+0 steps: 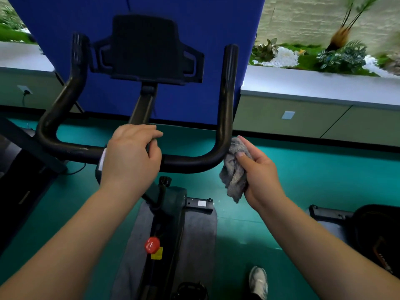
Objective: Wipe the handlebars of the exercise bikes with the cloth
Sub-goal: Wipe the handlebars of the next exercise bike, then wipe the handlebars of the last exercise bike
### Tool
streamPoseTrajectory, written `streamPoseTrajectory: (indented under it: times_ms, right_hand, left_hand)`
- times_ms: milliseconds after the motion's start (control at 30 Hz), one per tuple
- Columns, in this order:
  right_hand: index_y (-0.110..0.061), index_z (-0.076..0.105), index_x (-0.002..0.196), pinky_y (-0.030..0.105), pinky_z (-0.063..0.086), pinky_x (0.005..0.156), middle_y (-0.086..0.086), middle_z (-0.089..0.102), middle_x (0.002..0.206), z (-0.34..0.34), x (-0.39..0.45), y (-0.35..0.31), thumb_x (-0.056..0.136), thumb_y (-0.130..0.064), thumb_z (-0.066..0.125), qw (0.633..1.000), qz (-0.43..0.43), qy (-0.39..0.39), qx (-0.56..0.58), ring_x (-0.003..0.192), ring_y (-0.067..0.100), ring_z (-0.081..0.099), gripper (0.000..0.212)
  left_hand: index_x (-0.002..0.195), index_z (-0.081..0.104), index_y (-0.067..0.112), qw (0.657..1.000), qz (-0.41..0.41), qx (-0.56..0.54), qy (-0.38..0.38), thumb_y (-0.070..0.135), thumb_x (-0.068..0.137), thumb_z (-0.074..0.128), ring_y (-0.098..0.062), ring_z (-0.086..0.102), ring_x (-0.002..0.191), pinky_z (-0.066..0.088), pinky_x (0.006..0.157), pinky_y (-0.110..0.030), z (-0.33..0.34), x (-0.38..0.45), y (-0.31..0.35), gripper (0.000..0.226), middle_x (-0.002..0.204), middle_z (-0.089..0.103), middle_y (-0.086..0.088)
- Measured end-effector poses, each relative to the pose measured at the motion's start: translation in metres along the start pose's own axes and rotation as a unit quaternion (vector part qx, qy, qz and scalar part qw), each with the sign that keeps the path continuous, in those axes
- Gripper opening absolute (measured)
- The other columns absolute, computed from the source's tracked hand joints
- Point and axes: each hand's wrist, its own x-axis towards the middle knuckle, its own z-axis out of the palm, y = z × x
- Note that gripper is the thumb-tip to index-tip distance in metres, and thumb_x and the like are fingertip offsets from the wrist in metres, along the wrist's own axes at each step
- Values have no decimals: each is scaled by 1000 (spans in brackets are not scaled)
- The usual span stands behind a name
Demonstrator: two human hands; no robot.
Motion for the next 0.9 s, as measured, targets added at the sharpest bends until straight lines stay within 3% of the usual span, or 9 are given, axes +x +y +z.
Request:
streamPoseTrajectory:
  times_ms: [100,267,367,433,533,600,800,900]
  right_hand:
    - [-30,66,113,46,52,94,6,70,115,-24,12,-6,97,-5,50,998,-9,-23,-56,98,22,68,34]
    - [-33,66,110,52,49,98,4,69,116,-81,42,-24,97,-10,50,992,-7,-20,-125,104,25,66,31]
    - [-28,65,114,56,50,94,7,69,114,-121,68,-40,99,-13,49,989,12,-35,-144,92,23,65,27]
    - [-21,62,121,50,55,84,7,69,108,-145,86,-53,100,-13,48,987,17,-40,-157,84,20,64,27]
    - [-16,61,121,30,54,54,7,68,96,-177,109,-71,100,-12,46,985,26,-45,-164,67,16,63,26]
    - [-17,61,117,24,50,47,8,67,93,-195,121,-82,100,-11,45,984,34,-48,-168,62,17,62,24]
    - [-8,62,96,32,47,48,15,50,64,-232,157,-109,98,-20,48,978,51,-89,-184,45,24,48,18]
    - [-9,62,88,37,48,51,13,51,62,-239,179,-116,91,-27,61,971,33,-99,-213,44,24,49,18]
  left_hand:
    - [107,70,14,999,32,-11,-1,8,85,59,-20,52,113,26,102,-20,11,-4,32,26,116,65,0]
    - [108,70,12,994,101,-33,10,12,83,54,-26,53,114,44,97,-42,48,0,105,30,118,64,-2]
    - [107,70,10,989,144,-27,5,9,80,55,-28,54,113,46,95,-43,80,3,147,31,118,64,-4]
    - [107,70,10,986,166,-3,-15,9,78,53,-28,55,113,46,97,-42,107,4,169,33,117,65,-4]
    - [103,71,13,986,154,40,-55,15,75,47,-26,57,107,47,92,-37,148,8,190,37,112,67,-2]
    - [101,72,13,985,132,70,-91,15,70,52,-25,59,102,49,88,-36,174,11,198,37,108,68,-3]
    - [102,72,11,969,76,130,-195,9,61,74,-28,63,95,51,87,-39,228,27,216,41,104,70,-5]
    - [113,68,12,966,52,130,-218,11,70,68,-28,60,103,46,94,-39,247,41,216,43,114,67,-5]
